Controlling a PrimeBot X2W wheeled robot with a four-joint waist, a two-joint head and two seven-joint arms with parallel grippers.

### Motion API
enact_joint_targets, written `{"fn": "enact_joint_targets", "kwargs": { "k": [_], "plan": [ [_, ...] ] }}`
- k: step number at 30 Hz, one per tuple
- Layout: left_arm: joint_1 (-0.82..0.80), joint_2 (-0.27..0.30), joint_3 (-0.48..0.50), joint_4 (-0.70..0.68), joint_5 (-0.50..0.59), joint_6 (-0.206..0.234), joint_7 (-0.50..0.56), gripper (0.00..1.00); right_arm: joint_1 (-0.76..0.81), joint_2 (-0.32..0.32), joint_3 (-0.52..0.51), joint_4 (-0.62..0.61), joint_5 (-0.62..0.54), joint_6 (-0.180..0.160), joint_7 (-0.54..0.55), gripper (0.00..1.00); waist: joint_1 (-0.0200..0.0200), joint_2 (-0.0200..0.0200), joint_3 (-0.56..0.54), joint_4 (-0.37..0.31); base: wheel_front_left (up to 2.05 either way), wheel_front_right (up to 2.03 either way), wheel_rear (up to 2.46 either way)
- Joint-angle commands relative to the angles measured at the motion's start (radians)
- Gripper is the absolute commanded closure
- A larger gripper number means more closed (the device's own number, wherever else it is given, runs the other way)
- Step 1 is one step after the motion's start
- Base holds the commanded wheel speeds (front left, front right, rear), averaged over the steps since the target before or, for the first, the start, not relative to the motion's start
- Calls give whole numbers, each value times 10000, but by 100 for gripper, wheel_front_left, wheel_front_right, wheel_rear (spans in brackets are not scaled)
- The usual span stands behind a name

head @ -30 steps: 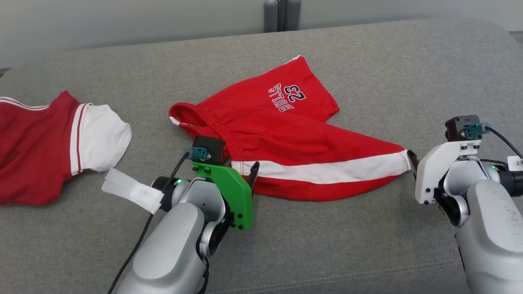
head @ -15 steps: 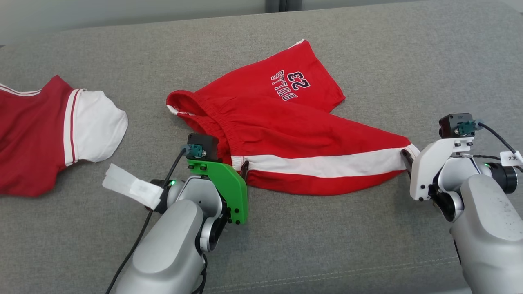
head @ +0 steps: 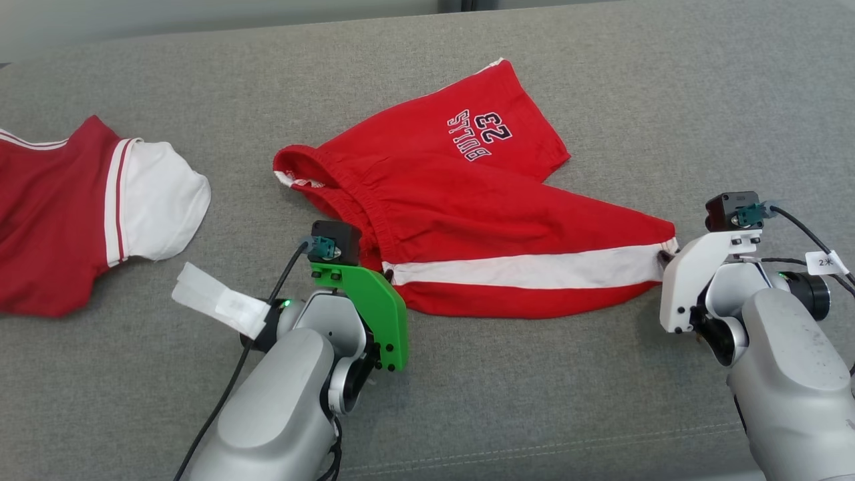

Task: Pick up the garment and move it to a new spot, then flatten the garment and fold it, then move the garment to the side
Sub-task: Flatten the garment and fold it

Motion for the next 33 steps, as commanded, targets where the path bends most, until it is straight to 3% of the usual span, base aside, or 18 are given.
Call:
{"fn": "enact_joint_targets", "kwargs": {
  "k": [1, 10, 18, 21, 25, 33],
  "plan": [
    [68, 65, 1, -45, -98, -56, -17, 100, -78, -74, 49, 60, 86, -12, -114, 98, 0, -1, -39, -10, 0, 0, 0],
    [272, 48, 530, -568, -706, -157, -765, 100, -170, -159, 70, -288, 383, -12, -804, 100, 0, -1, -422, -32, 0, 0, 0],
    [-252, 7, 1681, -1284, -2149, -400, -1628, 100, -564, 220, -274, -1066, 1860, -10, -993, 100, 0, -1, -634, -141, 0, 0, 0],
    [-983, 4, 2376, -1268, -2850, -330, -1636, 100, -1172, 553, -128, -1597, 3125, -10, -602, 100, 0, -1, -310, -408, 0, 0, 0],
    [-2108, 302, 2843, -1144, -3123, -415, -1406, 100, -2124, 700, 235, -1923, 3886, -9, -346, 100, 0, -1, 346, -840, 0, 0, 0],
    [-5193, 1025, 3349, -883, -2682, -736, -1688, 100, -4987, 837, 780, -1674, 3741, -7, -1538, 100, 0, -1, 2168, -1586, 0, 0, 0]
  ]
}}
